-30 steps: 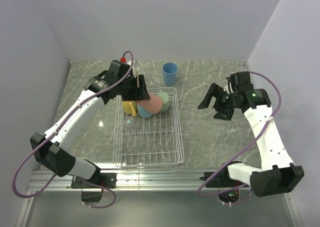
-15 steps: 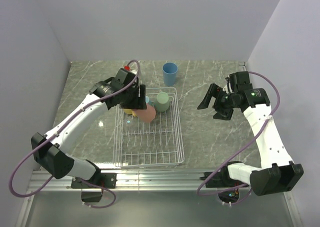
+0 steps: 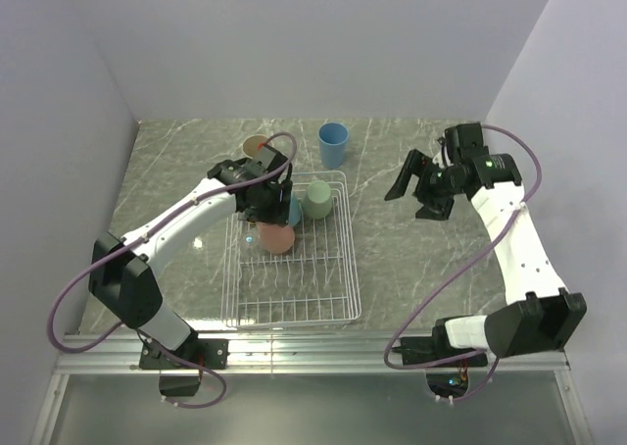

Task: Load the cups into the dish rack

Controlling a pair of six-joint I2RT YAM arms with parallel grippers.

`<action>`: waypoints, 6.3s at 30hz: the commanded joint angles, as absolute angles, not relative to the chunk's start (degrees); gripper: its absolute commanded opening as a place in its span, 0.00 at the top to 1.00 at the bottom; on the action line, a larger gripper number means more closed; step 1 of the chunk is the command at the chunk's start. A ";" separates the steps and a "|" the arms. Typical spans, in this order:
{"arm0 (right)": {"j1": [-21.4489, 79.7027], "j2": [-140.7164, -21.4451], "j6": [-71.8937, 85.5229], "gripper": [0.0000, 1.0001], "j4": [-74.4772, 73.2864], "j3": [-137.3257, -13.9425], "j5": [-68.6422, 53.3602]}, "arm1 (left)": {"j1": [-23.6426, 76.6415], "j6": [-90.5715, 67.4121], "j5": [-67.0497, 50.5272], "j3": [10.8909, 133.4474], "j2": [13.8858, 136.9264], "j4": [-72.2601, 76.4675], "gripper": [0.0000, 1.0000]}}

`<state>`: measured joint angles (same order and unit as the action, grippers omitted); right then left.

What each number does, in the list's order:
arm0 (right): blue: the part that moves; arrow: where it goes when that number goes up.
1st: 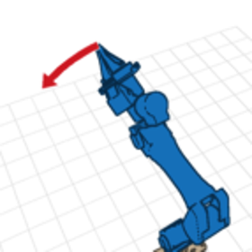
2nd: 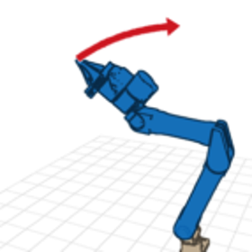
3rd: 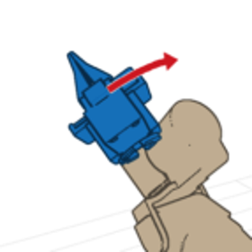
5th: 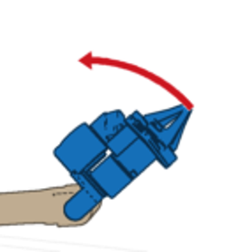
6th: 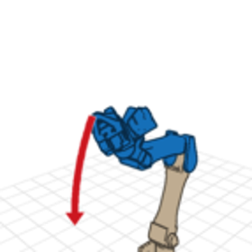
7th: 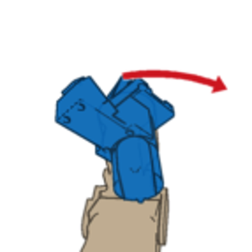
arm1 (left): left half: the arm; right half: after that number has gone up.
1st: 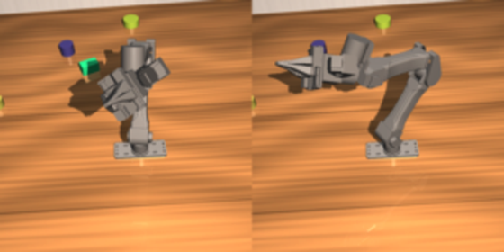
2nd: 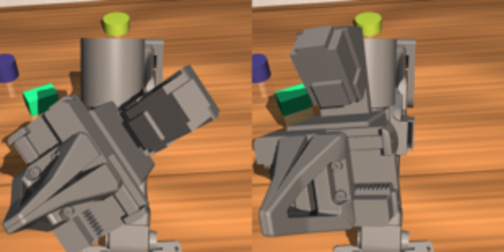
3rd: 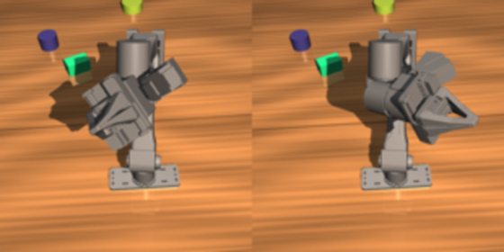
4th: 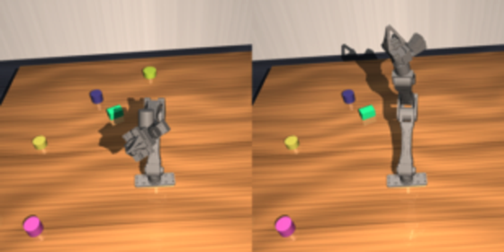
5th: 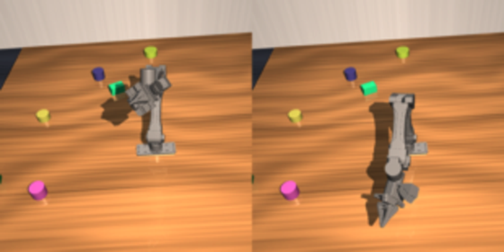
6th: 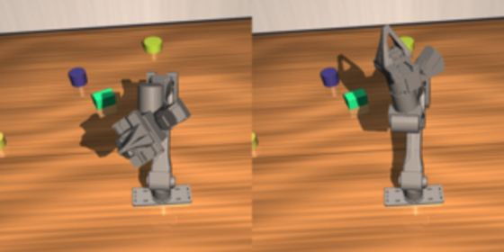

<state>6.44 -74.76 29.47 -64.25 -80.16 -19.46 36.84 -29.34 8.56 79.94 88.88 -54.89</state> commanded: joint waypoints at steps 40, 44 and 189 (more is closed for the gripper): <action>14.94 -141.32 40.17 0.13 -43.31 -143.87 -20.66 | 39.99 -42.19 4.92 87.63 77.52 -58.36 0.01; 16.52 -142.91 37.28 0.25 -47.28 -144.06 -13.64 | 39.90 -43.15 5.10 87.71 77.08 -57.66 0.01; -3.78 -72.59 35.33 0.16 -43.94 -59.67 -36.74 | 44.29 -29.80 3.95 92.02 98.78 -53.08 1.00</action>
<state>-3.31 -71.75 36.40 -44.27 -56.75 -36.12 43.27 -30.63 -0.69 88.16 97.80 -50.78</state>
